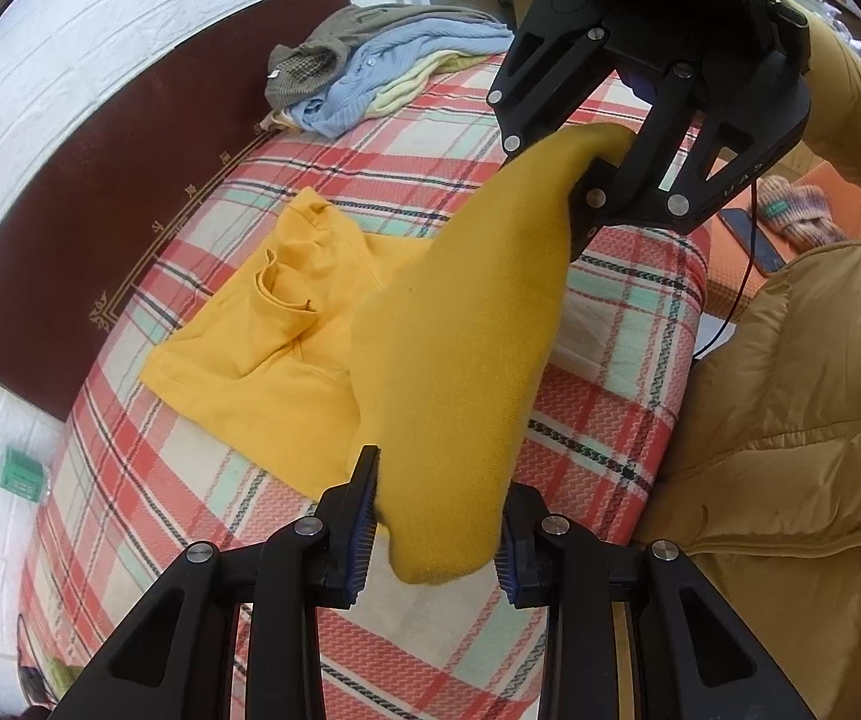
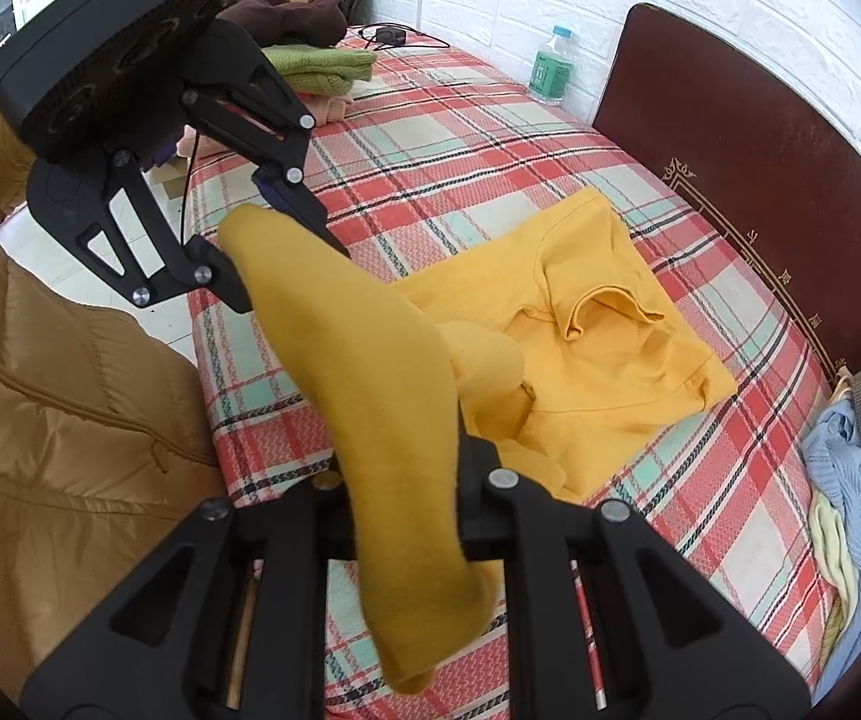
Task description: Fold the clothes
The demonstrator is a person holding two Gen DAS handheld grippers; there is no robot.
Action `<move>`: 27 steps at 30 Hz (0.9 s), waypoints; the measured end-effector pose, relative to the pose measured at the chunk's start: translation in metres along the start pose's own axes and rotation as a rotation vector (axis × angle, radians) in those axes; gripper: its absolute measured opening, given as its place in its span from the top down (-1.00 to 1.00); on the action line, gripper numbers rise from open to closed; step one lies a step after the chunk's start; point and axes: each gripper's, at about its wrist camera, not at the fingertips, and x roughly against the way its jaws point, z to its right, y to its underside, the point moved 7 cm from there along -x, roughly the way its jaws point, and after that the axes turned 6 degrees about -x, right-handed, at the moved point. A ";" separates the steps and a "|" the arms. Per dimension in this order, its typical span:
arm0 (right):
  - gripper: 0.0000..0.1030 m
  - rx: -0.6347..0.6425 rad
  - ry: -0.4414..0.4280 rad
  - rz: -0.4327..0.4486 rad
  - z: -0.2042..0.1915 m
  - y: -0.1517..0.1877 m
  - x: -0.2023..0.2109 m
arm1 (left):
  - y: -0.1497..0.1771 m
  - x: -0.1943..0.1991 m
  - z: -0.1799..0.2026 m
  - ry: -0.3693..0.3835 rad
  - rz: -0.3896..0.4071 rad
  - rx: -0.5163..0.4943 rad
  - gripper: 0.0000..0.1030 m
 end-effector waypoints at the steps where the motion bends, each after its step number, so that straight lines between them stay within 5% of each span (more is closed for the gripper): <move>1: 0.69 -0.010 -0.008 0.000 0.002 0.000 -0.001 | 0.000 -0.001 -0.001 0.007 0.000 0.004 0.37; 11: 0.42 -0.089 -0.055 0.011 0.021 0.005 -0.012 | 0.004 -0.011 -0.018 0.078 0.002 0.078 0.37; 14: -0.24 -0.109 -0.034 0.033 0.027 0.013 -0.012 | 0.007 -0.014 -0.019 0.095 -0.002 0.093 0.37; 27: -0.24 -0.134 -0.069 0.065 0.012 0.061 -0.019 | 0.009 -0.025 -0.012 0.144 -0.001 0.094 0.35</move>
